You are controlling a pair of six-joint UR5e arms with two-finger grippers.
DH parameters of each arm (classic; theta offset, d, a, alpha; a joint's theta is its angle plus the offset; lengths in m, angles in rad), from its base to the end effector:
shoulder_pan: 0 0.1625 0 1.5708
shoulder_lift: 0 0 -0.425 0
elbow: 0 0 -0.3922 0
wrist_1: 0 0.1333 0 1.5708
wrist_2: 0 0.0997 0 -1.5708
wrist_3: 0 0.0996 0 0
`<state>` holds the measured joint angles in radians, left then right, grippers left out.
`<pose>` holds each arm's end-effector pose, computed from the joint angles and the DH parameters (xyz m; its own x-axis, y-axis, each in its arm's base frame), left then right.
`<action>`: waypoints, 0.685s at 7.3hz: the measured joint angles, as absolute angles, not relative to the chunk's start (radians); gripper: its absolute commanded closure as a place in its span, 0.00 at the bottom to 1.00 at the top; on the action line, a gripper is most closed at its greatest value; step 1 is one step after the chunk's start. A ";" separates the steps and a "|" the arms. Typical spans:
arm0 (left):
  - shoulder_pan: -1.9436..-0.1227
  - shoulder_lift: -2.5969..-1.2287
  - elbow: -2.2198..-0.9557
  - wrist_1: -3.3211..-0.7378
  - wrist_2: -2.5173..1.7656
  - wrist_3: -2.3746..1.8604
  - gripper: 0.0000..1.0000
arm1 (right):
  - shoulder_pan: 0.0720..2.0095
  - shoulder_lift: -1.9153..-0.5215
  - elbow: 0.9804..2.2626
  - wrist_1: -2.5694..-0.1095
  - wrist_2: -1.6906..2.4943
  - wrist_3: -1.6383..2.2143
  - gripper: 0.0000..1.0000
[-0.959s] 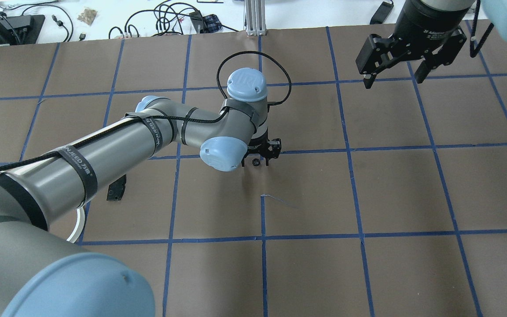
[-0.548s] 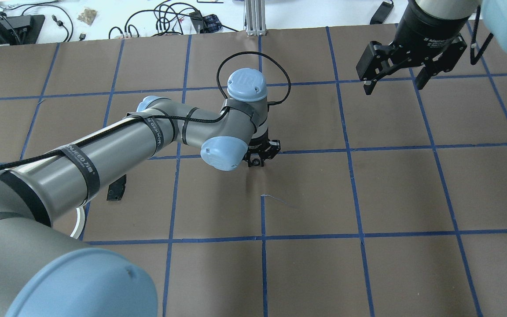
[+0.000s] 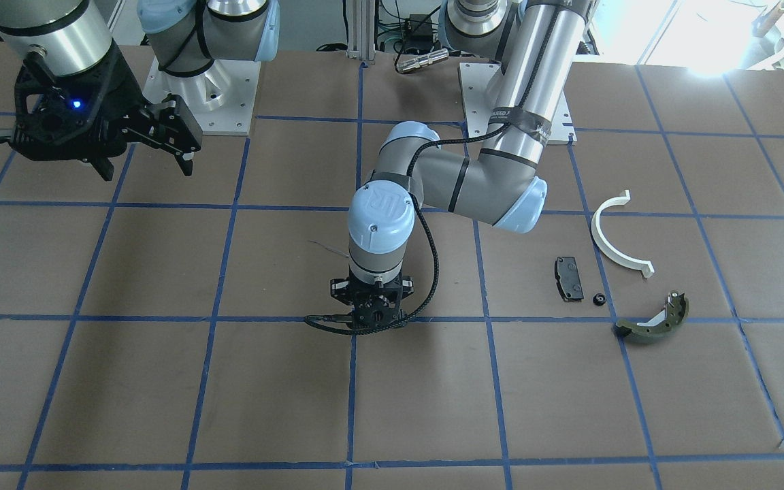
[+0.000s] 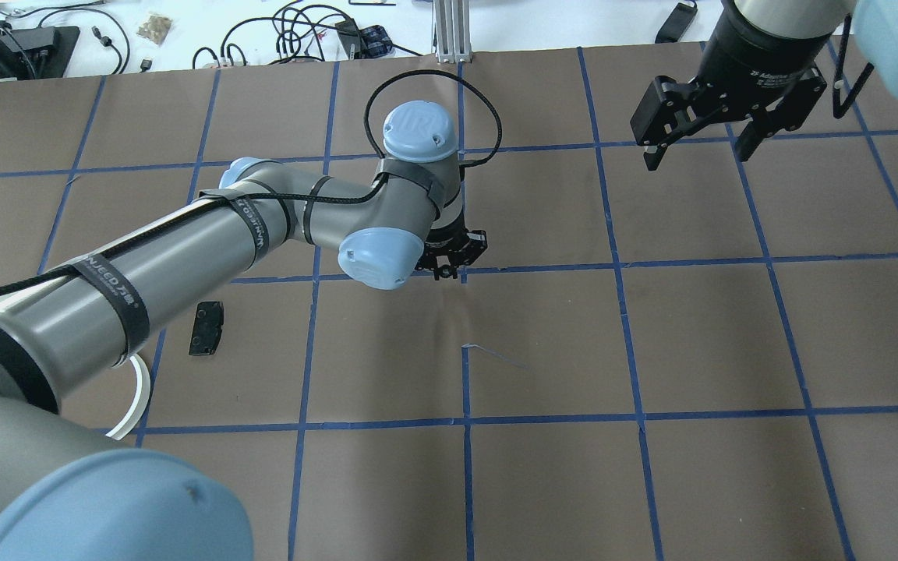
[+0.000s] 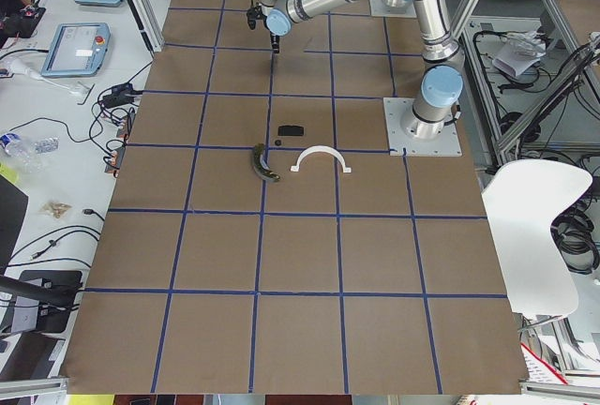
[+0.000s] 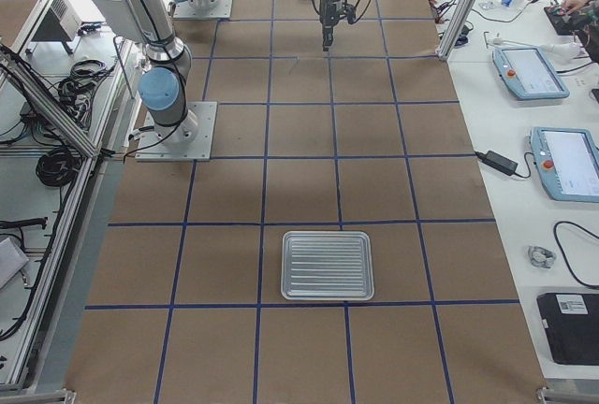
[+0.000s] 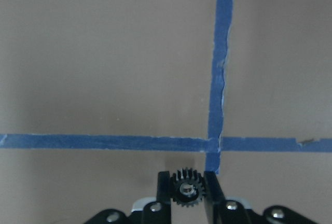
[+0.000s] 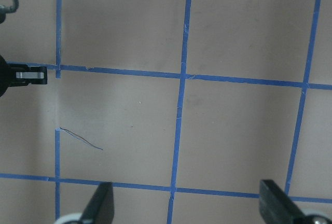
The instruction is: Place bearing gear from tray to pile
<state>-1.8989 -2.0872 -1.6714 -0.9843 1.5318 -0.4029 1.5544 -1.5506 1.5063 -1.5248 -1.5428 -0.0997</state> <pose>-0.3317 -0.5487 0.2026 -0.9968 -0.0758 0.0239 -0.0747 0.9963 0.0433 0.1279 -0.5021 0.5051 -0.9961 -0.0832 -0.0280 -0.0832 0.9965 -0.0011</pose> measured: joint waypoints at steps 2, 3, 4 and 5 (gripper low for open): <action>-1.805 -2.004 -1.728 -1.030 1.537 -0.312 0.92 | 1.554 -1.550 1.507 -1.525 -1.539 -0.100 0.00; -1.748 -1.949 -1.778 -1.055 1.542 -0.221 0.93 | 1.555 -1.549 1.507 -1.525 -1.538 -0.100 0.00; -1.679 -1.893 -1.842 -1.063 1.551 -0.104 0.94 | 1.555 -1.550 1.507 -1.525 -1.540 -0.101 0.00; -1.599 -1.849 -1.903 -1.059 1.560 0.026 0.95 | 1.554 -1.550 1.507 -1.525 -1.543 -0.102 0.00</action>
